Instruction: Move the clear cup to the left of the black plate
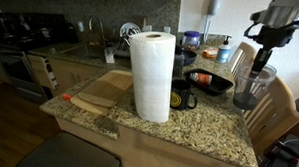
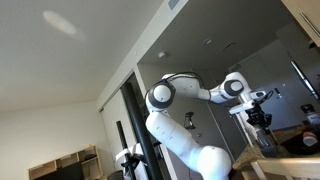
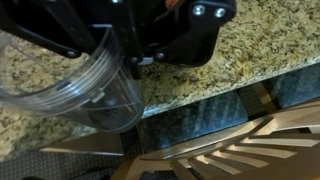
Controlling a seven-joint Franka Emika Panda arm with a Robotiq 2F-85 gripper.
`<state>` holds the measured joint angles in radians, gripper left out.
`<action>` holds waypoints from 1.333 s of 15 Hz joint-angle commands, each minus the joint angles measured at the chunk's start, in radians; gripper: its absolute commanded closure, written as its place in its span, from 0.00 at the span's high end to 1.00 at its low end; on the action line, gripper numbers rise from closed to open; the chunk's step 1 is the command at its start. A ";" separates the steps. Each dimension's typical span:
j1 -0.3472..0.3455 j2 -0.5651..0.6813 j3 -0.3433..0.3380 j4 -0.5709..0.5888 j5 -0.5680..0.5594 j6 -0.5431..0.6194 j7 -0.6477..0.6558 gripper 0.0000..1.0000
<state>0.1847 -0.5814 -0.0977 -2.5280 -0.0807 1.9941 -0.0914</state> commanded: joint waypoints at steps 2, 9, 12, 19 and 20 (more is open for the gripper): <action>-0.069 0.127 0.248 -0.006 0.000 0.243 0.354 0.03; -0.164 0.206 0.526 0.109 -0.149 0.140 0.909 0.03; -0.139 0.224 0.447 0.161 -0.084 0.012 0.922 0.03; -0.144 0.268 0.222 0.222 0.140 -0.099 0.603 0.03; -0.148 0.271 0.205 0.225 0.160 -0.104 0.575 0.03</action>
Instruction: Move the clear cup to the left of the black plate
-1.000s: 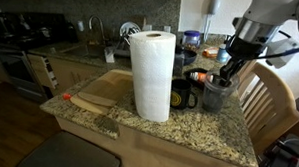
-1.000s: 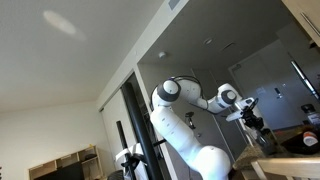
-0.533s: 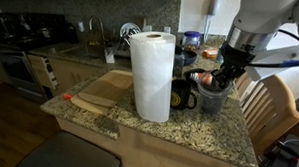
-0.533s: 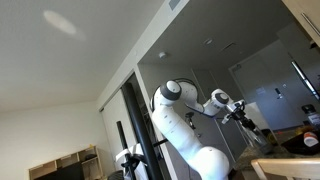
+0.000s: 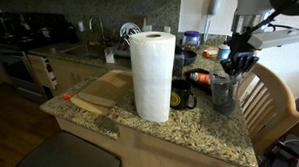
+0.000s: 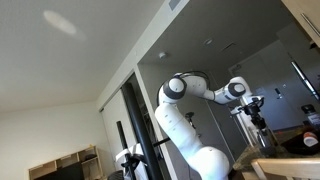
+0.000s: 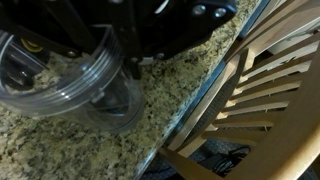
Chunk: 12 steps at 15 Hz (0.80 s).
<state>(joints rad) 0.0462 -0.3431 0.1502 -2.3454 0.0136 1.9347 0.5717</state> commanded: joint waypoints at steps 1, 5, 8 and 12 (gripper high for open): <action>-0.012 0.034 -0.056 0.039 0.083 -0.040 -0.107 0.03; -0.014 0.037 -0.076 0.028 0.125 -0.032 -0.119 0.03; -0.013 0.060 -0.064 0.045 0.132 -0.017 -0.087 0.36; -0.012 0.066 -0.057 0.052 0.143 0.012 -0.061 0.62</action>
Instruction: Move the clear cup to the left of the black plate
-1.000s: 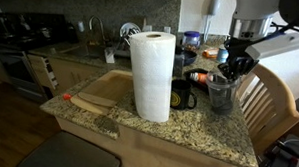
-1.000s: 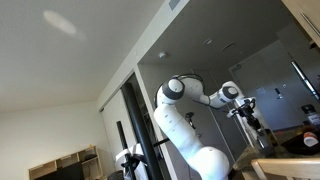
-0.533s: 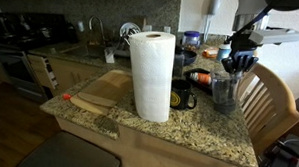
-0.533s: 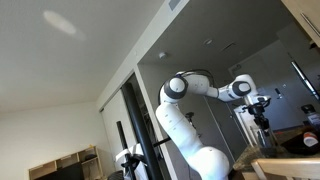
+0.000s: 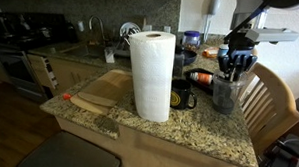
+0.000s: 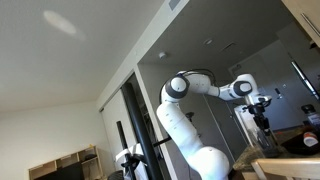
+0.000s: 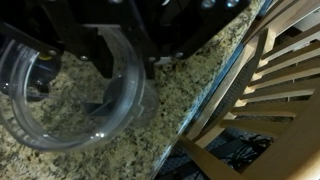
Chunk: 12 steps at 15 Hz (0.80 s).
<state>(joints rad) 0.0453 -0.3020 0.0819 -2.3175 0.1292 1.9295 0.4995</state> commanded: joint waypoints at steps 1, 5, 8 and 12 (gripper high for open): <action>-0.012 0.022 0.012 0.023 0.027 0.020 0.015 0.70; -0.017 -0.023 0.020 0.005 0.013 0.037 0.063 0.98; -0.028 -0.111 0.065 -0.023 -0.060 0.092 0.218 1.00; -0.028 -0.234 0.119 -0.009 -0.078 0.087 0.447 1.00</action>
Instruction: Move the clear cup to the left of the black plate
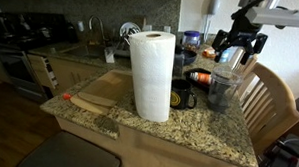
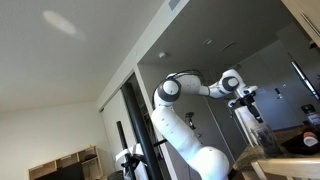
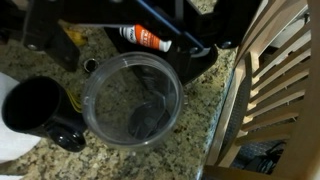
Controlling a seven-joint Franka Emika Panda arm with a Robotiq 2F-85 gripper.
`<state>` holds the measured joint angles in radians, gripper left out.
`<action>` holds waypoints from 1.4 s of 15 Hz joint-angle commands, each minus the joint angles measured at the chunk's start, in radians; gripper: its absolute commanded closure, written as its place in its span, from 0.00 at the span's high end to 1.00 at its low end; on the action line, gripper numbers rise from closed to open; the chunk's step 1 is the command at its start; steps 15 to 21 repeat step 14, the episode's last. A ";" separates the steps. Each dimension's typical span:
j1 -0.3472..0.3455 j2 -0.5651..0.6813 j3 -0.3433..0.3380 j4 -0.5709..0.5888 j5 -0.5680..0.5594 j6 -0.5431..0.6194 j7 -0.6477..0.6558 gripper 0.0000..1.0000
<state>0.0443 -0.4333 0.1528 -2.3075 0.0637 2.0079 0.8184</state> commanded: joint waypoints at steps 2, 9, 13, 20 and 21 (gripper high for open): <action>-0.030 -0.164 0.062 0.002 0.005 -0.020 0.236 1.00; -0.044 -0.262 0.075 0.037 -0.048 -0.070 0.455 1.00; -0.070 -0.261 0.083 0.037 -0.085 -0.106 0.480 1.00; -0.070 -0.260 0.084 0.037 -0.085 -0.106 0.481 1.00; -0.070 -0.260 0.084 0.037 -0.085 -0.106 0.481 1.00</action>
